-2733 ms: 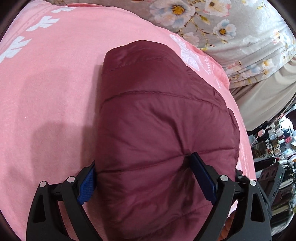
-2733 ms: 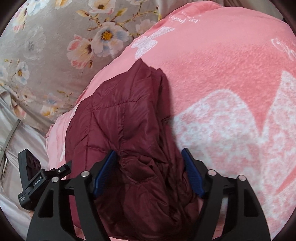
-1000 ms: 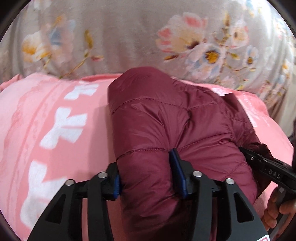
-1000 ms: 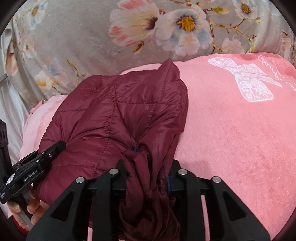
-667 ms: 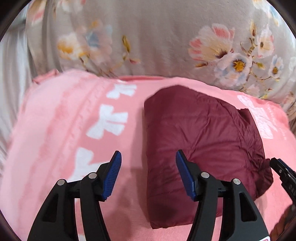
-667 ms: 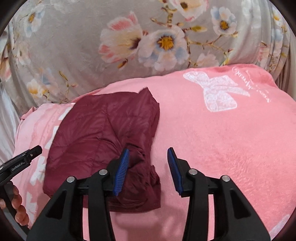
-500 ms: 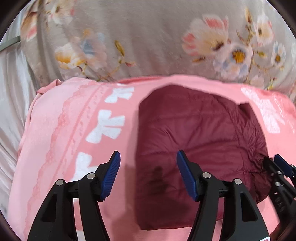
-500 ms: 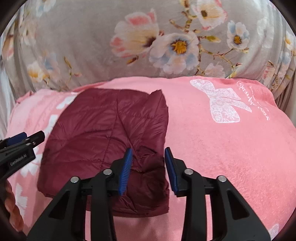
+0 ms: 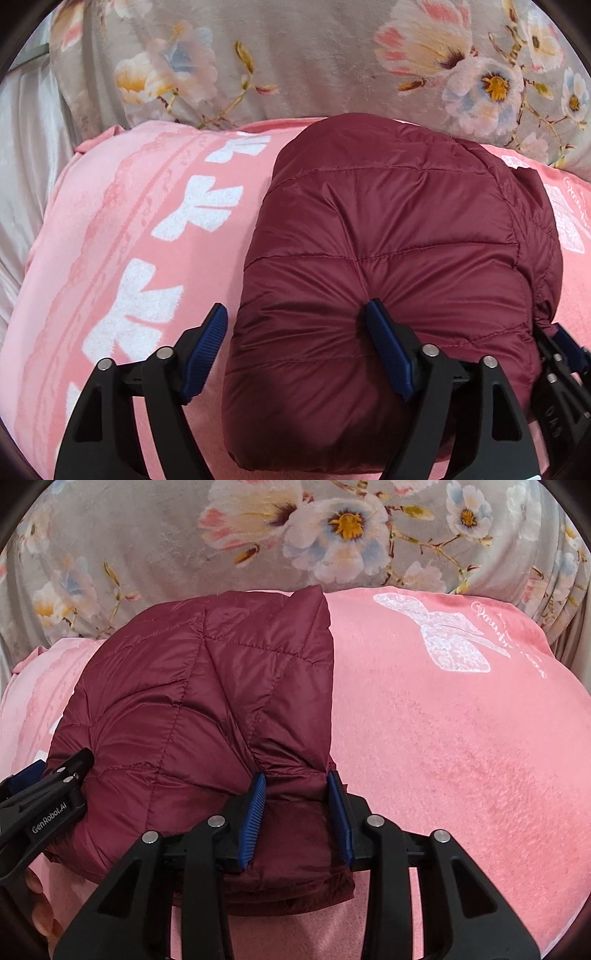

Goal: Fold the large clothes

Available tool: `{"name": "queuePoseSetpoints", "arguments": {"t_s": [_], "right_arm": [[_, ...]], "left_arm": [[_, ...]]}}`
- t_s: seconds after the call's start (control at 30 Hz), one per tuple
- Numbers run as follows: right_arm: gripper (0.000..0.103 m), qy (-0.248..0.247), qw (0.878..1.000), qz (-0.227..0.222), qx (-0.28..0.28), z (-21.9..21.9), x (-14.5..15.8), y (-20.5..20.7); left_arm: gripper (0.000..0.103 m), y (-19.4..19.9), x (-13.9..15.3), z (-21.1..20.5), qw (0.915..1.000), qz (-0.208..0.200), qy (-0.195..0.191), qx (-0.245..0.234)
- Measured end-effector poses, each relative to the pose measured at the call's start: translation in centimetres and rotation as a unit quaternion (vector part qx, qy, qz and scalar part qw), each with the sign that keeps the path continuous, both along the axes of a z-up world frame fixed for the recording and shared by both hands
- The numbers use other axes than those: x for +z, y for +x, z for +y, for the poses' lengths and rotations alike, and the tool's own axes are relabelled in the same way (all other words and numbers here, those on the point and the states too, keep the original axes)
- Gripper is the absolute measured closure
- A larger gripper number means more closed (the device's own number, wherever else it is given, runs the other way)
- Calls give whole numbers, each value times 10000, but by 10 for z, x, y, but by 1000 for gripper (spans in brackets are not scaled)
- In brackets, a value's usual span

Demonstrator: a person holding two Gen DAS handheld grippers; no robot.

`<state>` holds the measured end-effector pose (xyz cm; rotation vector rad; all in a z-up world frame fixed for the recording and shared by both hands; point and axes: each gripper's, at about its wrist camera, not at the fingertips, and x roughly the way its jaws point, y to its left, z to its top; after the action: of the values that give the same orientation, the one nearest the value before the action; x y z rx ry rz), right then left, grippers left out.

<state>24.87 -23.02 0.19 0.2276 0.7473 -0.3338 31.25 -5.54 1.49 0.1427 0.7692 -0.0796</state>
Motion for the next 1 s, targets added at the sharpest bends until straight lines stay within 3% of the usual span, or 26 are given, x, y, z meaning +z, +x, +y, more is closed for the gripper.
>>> {"name": "queuePoseSetpoints", "arguments": {"t_s": [0.17,0.33,1.0], "right_arm": [[70,132,9999,22,3,-3,-2,0],[70,129,9999,6,5,-3,-2,0],[70,19,10000,39,18,-1,-1,1]], "left_arm": [[26,-5,-6,-7,9995,-232,204,19],[26,-5,-8,-3,9998,-208,53,17],[26,-5,-8,-4,9996,-242,136,37]]}}
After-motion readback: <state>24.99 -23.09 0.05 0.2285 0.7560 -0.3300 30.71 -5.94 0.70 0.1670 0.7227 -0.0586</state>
